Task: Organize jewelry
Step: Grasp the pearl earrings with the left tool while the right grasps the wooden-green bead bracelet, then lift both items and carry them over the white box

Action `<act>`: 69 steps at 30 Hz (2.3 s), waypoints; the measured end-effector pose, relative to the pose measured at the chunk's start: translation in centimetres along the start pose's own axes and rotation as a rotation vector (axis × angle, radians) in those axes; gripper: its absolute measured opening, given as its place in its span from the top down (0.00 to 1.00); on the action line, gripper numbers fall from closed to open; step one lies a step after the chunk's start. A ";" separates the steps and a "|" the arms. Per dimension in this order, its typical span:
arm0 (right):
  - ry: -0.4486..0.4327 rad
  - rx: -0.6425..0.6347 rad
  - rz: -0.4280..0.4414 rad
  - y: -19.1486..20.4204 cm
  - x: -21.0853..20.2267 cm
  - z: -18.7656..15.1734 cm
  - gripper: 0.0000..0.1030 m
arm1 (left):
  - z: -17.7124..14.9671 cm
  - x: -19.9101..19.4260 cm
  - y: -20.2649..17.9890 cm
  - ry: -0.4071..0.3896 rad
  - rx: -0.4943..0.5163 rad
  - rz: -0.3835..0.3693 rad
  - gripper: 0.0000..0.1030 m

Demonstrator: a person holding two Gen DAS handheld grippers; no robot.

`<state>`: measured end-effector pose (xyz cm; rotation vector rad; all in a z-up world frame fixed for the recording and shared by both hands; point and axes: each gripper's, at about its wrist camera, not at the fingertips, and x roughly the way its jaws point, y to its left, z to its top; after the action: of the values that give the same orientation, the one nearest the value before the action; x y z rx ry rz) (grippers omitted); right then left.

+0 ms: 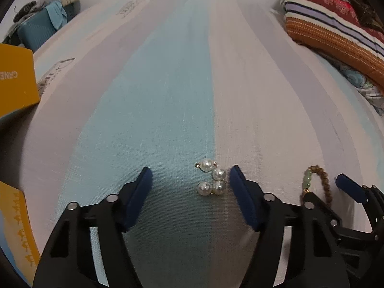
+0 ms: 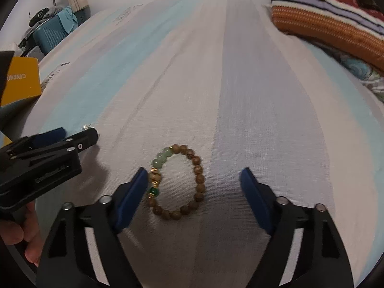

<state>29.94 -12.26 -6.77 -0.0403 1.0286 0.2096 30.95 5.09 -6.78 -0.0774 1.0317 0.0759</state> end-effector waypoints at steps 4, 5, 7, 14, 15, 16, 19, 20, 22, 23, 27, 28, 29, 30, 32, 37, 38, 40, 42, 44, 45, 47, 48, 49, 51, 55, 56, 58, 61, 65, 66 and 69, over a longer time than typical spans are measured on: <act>0.005 -0.007 -0.005 -0.2 0.1 0.1 0.56 | -0.1 0.1 -0.2 -0.003 0.009 0.005 0.59; 0.006 -0.005 -0.001 -0.3 0.1 0.1 0.62 | -0.1 0.1 -0.3 -0.003 0.011 0.006 0.62; 0.009 0.003 0.005 -0.6 0.1 0.2 0.71 | -0.3 0.1 -0.4 -0.004 0.020 0.006 0.74; 0.010 0.038 0.045 -1.4 -0.4 0.1 0.90 | -0.3 -0.5 -0.9 -0.023 0.044 0.001 0.90; 0.008 0.038 0.043 -1.4 -0.6 0.1 0.90 | -0.3 -0.7 -0.9 -0.027 0.046 -0.001 0.90; 0.007 0.038 0.045 -1.3 -0.7 0.1 0.90 | -0.3 -0.8 -0.9 -0.030 0.044 -0.002 0.90; 0.000 0.035 0.041 -1.2 -1.0 -0.1 0.90 | -0.3 -1.3 -1.0 -0.040 0.047 -0.004 0.90; -0.003 0.034 0.039 -1.1 -1.2 -0.1 0.90 | -0.3 -1.4 -1.0 -0.042 0.048 -0.004 0.90; -0.009 0.031 0.037 -1.1 -1.6 -0.2 0.90 | -0.4 -1.7 -1.1 -0.046 0.049 -0.005 0.90; -0.012 0.033 0.035 -1.2 -1.7 -0.2 0.90 | -0.4 -1.9 -1.1 -0.048 0.048 -0.004 0.90; -0.022 0.043 0.030 -1.4 -2.6 -0.5 0.90 | -0.7 -2.5 -1.3 -0.053 0.050 -0.007 0.90; -0.026 0.045 0.028 -1.4 -2.8 -0.7 0.90 | -0.9 -2.7 -1.3 -0.054 0.050 -0.008 0.90; -0.030 0.044 0.024 -1.4 -3.1 -0.8 0.90 | -1.0 -2.9 -1.3 -0.056 0.050 -0.010 0.90; -0.036 0.042 0.019 -1.3 -3.4 -0.9 0.90 | -1.2 -3.3 -1.3 -0.060 0.051 -0.013 0.90; -0.047 0.041 0.011 -1.3 -4.0 -1.1 0.90 | -1.5 -3.9 -1.4 -0.067 0.055 -0.014 0.90; -0.069 0.031 -0.001 -1.0 -5.5 -1.6 0.90 | -2.3 -6.1 -1.3 -0.085 0.037 -0.037 0.90; -0.071 0.034 0.001 -1.0 -5.7 -1.7 0.90 | -2.6 -6.5 -1.5 -0.087 0.038 -0.041 0.90; -0.073 0.040 0.009 -0.8 -6.1 -1.9 0.90 | -2.9 -7.1 -2.0 -0.087 0.052 -0.043 0.90; -0.077 0.036 0.005 -0.4 -6.7 -2.0 0.90 | -3.1 -8.0 -2.2 -0.093 0.055 -0.046 0.90; -0.086 0.031 0.001 0.0 -7.6 -2.0 0.90 | -3.3 -8.7 -2.2 -0.098 0.059 -0.046 0.90; -0.091 0.033 0.002 0.1 -8.0 -2.0 0.90 | -3.5 -9.3 -2.2 -0.101 0.061 -0.043 0.90; -0.101 0.038 0.006 0.4 -9.0 -1.9 0.90 | -3.8 -10.1 -2.1 -0.107 0.064 -0.039 0.90; -0.106 0.037 0.003 0.6 -9.4 -1.9 0.90 | -4.0 -10.7 -2.0 -0.110 0.062 -0.039 0.90; -0.113 0.034 0.001 0.9 -10.1 -1.9 0.90 | -4.1 -11.2 -1.8 -0.114 0.063 -0.039 0.90; -0.121 0.030 0.003 1.3 -11.2 -2.0 0.90 | -4.6 -12.4 -1.5 -0.124 0.063 -0.040 0.90; -0.144 0.012 0.015 2.8 -13.7 -2.3 0.90 | -5.3 -14.3 -0.5 -0.138 0.053 -0.038 0.90; -0.148 0.010 0.017 3.1 -14.1 -2.3 0.90 | -5.3 -14.8 -0.2 -0.140 0.049 -0.038 0.90; -0.156 0.004 0.021 3.9 -15.2 -2.4 0.90 | -5.6 -16.0 0.4 -0.152 0.043 -0.037 0.90; -0.166 -0.015 0.022 5.5 -16.7 -2.6 0.90 | -6.0 -18.1 1.5 -0.176 0.034 -0.033 0.90; -0.178 -0.033 0.034 7.7 -18.2 -2.8 0.90 | -6.6 -20.6 3.5 -0.191 0.011 -0.048 0.90; -0.180 -0.036 0.039 8.3 -18.5 -2.9 0.90 | -6.9 -21.3 4.3 -0.189 0.000 -0.058 0.90; -0.181 -0.047 0.049 10.2 -19.1 -3.2 0.90 | -7.5 -23.0 6.1 -0.206 -0.017 -0.040 0.90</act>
<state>15.75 -5.60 8.48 -0.0378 0.8453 0.2769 12.17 9.84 8.91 -0.1032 0.8231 0.0550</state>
